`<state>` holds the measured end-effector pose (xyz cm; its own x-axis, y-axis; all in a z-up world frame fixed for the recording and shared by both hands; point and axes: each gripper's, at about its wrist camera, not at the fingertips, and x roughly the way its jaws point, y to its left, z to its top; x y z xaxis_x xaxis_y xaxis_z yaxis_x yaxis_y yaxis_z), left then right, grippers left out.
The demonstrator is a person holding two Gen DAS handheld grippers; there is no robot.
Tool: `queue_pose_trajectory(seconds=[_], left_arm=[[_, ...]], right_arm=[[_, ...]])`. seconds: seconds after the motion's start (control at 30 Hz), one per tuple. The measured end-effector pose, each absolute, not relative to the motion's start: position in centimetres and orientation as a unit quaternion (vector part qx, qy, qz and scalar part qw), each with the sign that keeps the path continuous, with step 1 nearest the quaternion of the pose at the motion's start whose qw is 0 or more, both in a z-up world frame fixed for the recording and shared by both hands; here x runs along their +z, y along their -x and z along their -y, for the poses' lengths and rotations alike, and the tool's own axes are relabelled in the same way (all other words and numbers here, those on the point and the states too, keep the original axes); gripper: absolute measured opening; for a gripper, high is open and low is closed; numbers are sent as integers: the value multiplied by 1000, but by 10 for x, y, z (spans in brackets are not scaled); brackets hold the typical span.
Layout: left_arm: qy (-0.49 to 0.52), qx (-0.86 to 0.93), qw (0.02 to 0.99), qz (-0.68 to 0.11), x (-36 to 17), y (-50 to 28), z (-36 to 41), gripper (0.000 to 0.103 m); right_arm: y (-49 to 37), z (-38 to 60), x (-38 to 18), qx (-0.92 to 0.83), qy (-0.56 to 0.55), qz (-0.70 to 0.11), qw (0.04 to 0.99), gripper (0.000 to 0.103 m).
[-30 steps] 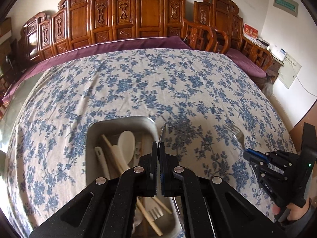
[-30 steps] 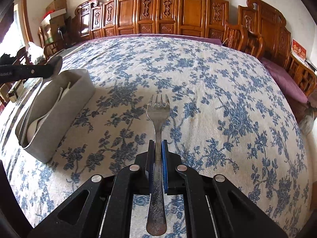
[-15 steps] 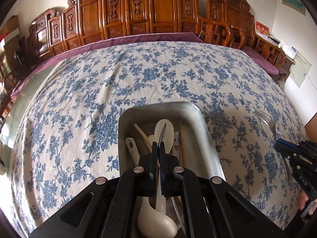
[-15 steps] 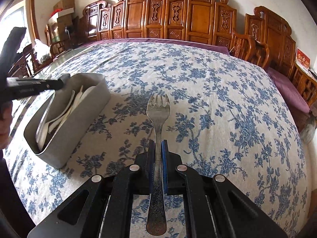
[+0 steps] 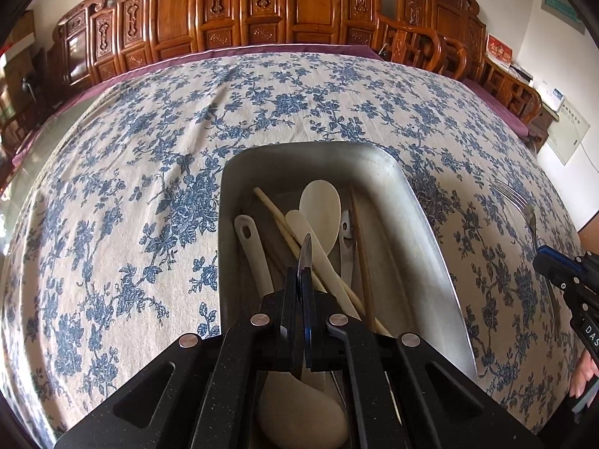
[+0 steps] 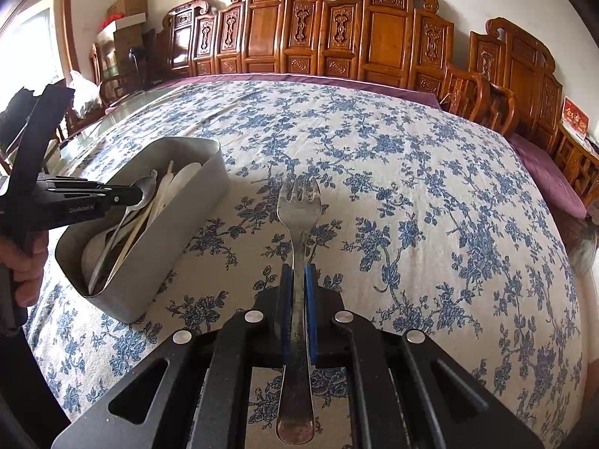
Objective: Organize utensils
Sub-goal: 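Lower the spoon into the tray and open the left tool, then lower the metal fork into the tray and open the right tool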
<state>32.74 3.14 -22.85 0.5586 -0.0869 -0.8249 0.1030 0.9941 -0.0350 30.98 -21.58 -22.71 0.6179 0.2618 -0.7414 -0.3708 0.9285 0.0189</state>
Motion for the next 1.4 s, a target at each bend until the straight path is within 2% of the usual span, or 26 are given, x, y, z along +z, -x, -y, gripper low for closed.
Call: queue_pose_trajectory(seconds=[0.2, 0.33, 0.5, 0.67, 1.07, 1.4], left_arm=[[-1, -60, 885, -462, -231, -321, -37, 5], [8, -66, 889, -454, -225, -317, -38, 20], [16, -72, 893, -444, -213, -314, -42, 21], [6, -65, 903, -425, -197, -310, -46, 31], [-1, -34, 908, -418, -175, -306, -69, 33], [8, -16, 909, -416, -169, -303, -85, 33]], right_arm=[[-309, 211, -223, 178, 67, -395, 899, 8], [-309, 205, -221, 183, 76, -393, 898, 8], [-309, 196, -217, 191, 75, -392, 897, 8], [-310, 178, -209, 207, 77, -384, 897, 8], [-310, 118, -177, 261, 79, -357, 893, 8], [-317, 75, -191, 283, 77, -376, 879, 8]])
